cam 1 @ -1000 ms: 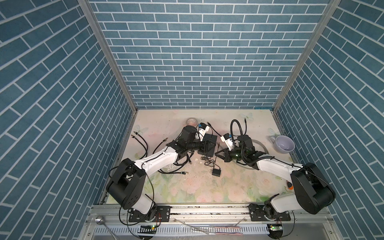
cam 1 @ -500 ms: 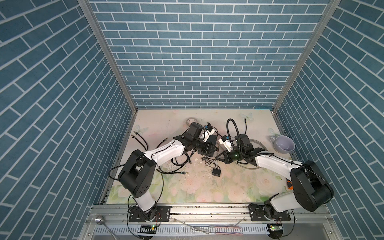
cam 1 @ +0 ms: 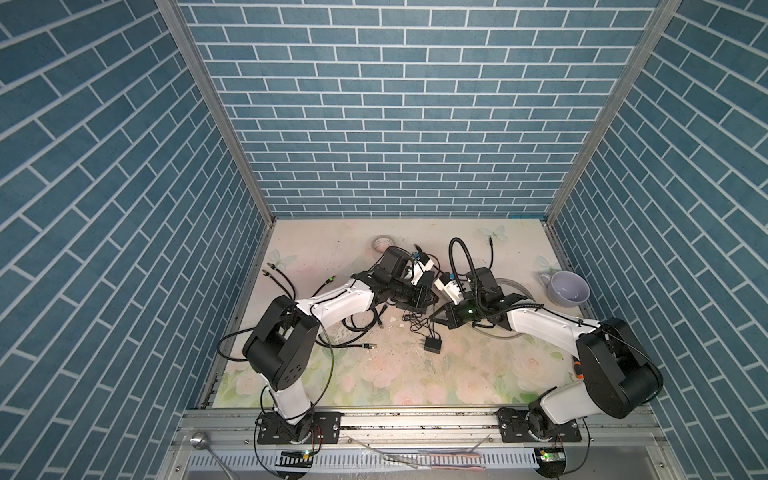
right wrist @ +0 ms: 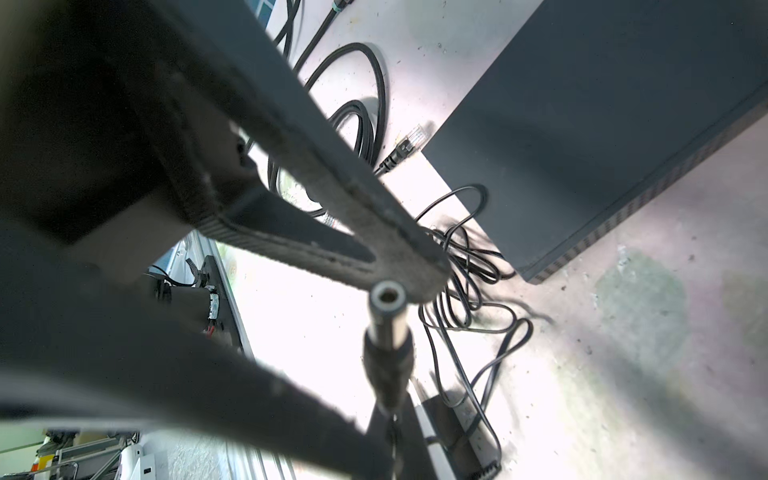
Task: Insert the plug into the switch port
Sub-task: 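Grasp the barrel plug with the right gripper from the left gripper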
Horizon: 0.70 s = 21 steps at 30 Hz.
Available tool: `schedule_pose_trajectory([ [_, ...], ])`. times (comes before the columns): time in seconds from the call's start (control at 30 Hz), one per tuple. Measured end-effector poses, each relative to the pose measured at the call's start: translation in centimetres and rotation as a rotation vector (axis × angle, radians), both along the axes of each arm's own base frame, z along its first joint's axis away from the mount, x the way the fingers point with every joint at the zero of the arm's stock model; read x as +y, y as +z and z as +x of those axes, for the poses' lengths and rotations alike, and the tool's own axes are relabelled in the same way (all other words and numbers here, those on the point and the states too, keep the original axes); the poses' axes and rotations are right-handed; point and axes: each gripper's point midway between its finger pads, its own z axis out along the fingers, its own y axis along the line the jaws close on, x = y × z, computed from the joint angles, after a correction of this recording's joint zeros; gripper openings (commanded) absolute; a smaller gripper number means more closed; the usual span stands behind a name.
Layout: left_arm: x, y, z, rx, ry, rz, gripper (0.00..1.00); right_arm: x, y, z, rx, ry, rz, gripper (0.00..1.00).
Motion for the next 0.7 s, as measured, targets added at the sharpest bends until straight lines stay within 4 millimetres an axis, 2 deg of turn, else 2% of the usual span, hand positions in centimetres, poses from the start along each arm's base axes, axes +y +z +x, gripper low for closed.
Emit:
schedule_pose_trajectory([
  [0.07, 0.01, -0.01, 0.00, 0.002, 0.001, 0.000, 0.28, 0.03, -0.05, -0.08, 0.002, 0.002, -0.001, 0.00],
  [0.17, 0.01, -0.02, -0.02, 0.006, 0.003, 0.000, 0.19, 0.05, -0.10, -0.20, 0.006, 0.005, -0.003, 0.00],
  [0.53, -0.02, 0.00, -0.12, 0.010, -0.001, -0.003, 0.03, 0.04, -0.30, -0.28, 0.008, 0.006, -0.011, 0.00],
  [0.57, -0.02, 0.00, -0.10, 0.013, 0.002, -0.003, 0.02, 0.01, -0.34, -0.25, 0.007, 0.004, -0.013, 0.04],
  [0.67, 0.20, -0.21, 0.13, 0.022, 0.027, -0.009, 0.00, -0.18, -0.38, -0.05, -0.009, -0.005, -0.026, 0.27],
  [0.7, 0.41, -0.39, 0.22, 0.030, 0.044, -0.013, 0.00, -0.26, -0.17, 0.02, -0.027, -0.007, -0.026, 0.31],
])
